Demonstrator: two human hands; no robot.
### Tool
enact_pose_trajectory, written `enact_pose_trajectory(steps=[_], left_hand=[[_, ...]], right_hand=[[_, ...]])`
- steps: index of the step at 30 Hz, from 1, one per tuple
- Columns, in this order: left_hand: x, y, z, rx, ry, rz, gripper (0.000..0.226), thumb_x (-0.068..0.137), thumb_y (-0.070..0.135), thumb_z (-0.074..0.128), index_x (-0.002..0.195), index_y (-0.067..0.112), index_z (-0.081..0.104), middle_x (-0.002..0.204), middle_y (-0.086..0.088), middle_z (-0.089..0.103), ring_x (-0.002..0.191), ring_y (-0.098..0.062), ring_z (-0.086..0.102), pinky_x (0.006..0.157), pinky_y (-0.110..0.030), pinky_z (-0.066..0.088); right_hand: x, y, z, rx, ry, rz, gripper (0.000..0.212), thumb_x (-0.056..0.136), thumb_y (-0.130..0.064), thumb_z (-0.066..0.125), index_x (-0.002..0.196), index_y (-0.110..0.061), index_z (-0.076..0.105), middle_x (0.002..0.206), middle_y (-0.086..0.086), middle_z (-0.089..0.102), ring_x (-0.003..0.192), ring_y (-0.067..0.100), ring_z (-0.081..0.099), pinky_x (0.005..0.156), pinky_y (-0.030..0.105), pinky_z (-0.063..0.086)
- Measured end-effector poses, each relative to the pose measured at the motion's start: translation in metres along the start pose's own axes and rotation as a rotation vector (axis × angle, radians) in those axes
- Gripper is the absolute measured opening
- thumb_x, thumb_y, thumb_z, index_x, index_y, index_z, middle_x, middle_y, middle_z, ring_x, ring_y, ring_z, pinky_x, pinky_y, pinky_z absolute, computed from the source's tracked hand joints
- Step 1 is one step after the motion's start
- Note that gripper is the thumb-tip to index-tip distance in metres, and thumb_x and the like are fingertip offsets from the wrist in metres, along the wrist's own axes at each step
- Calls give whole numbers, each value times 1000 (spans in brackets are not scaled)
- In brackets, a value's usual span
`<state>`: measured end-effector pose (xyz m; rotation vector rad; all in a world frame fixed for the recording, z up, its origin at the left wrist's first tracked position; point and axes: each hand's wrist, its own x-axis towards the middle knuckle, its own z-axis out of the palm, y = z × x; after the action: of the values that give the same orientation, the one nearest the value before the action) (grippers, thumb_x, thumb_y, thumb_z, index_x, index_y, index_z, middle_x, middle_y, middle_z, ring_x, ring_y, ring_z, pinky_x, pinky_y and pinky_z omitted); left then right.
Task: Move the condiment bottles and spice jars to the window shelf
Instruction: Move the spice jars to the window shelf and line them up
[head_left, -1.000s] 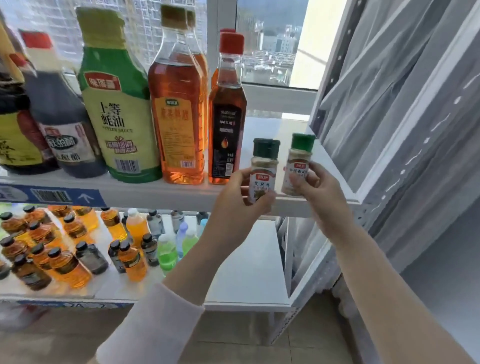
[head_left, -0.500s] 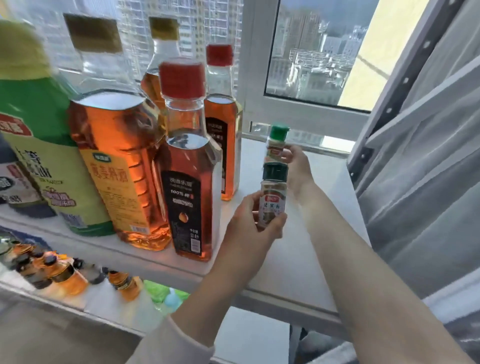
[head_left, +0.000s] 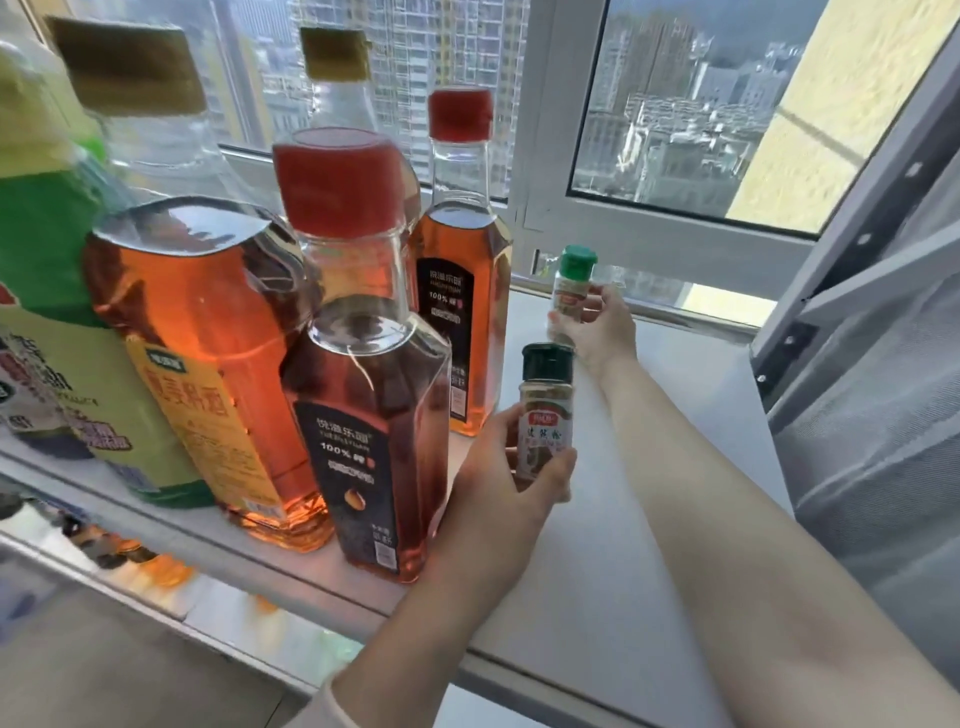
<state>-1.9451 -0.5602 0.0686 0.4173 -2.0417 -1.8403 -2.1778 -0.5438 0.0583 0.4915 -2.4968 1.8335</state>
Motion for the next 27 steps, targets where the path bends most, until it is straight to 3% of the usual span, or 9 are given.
enact_pose_trajectory(steps=[4, 7, 9, 11, 14, 17, 19, 23, 27], left_hand=[[3, 0, -1, 27, 0, -13, 30, 84, 28, 65, 103, 39, 46, 91, 12, 62, 70, 8, 62, 81, -30, 54], [4, 0, -1, 43, -13, -25, 34, 85, 26, 63, 114, 33, 47, 92, 13, 61, 71, 12, 59, 78, -22, 52], [5, 3, 2, 47, -12, -20, 37, 86, 20, 61, 120, 24, 46, 91, 14, 59, 68, 16, 56, 70, -10, 48], [6, 5, 5, 50, -1, -7, 35, 87, 13, 61, 117, 23, 46, 87, 15, 56, 63, 18, 53, 63, -5, 45], [5, 11, 12, 73, 18, 6, 36, 86, 11, 61, 116, 25, 45, 87, 15, 54, 67, 12, 55, 65, -8, 46], [3, 17, 17, 90, 26, 23, 44, 87, 13, 61, 127, 18, 44, 105, 3, 57, 92, -9, 58, 84, -26, 52], [4, 21, 19, 102, 41, 36, 45, 86, 12, 61, 128, 16, 43, 114, -4, 57, 101, -20, 58, 91, -38, 50], [3, 25, 19, 112, 59, 60, 44, 86, 11, 61, 126, 15, 44, 115, -9, 58, 104, -25, 58, 92, -42, 49], [1, 24, 18, 132, 61, 78, 43, 87, 10, 60, 127, 14, 44, 116, -8, 58, 106, -24, 57, 94, -41, 48]], right_hand=[[-3, 1, 2, -11, 19, -27, 50, 74, -12, 75, 117, -6, 50, 116, 12, 62, 103, 24, 61, 65, 16, 49], [-10, -7, -8, 37, 58, 16, 59, 76, -23, 74, 127, -11, 47, 125, 11, 56, 113, 21, 54, 92, 29, 47], [-18, -24, -24, 132, 116, 43, 57, 77, -34, 71, 126, -12, 50, 120, 9, 58, 109, 18, 55, 98, 29, 44], [-35, -50, -44, 247, 55, 35, 58, 71, -45, 68, 116, -12, 55, 108, 5, 61, 103, 19, 58, 95, 33, 49], [-76, -84, -70, 263, -182, -46, 49, 59, -49, 64, 97, -21, 55, 99, 0, 62, 96, 17, 62, 85, 28, 53], [-109, -95, -84, 162, -331, -75, 50, 58, -50, 65, 101, -26, 55, 104, -1, 63, 98, 10, 62, 82, 24, 53], [-124, -93, -87, 116, -337, -74, 58, 58, -49, 67, 109, -24, 56, 106, -1, 64, 99, 9, 63, 82, 24, 54], [-142, -85, -84, 71, -310, -38, 63, 55, -41, 74, 112, -19, 58, 104, 1, 64, 94, 15, 65, 81, 27, 55], [-146, -75, -77, 74, -280, -29, 35, 68, -25, 78, 98, -19, 62, 98, 4, 67, 90, 19, 66, 78, 28, 55]])
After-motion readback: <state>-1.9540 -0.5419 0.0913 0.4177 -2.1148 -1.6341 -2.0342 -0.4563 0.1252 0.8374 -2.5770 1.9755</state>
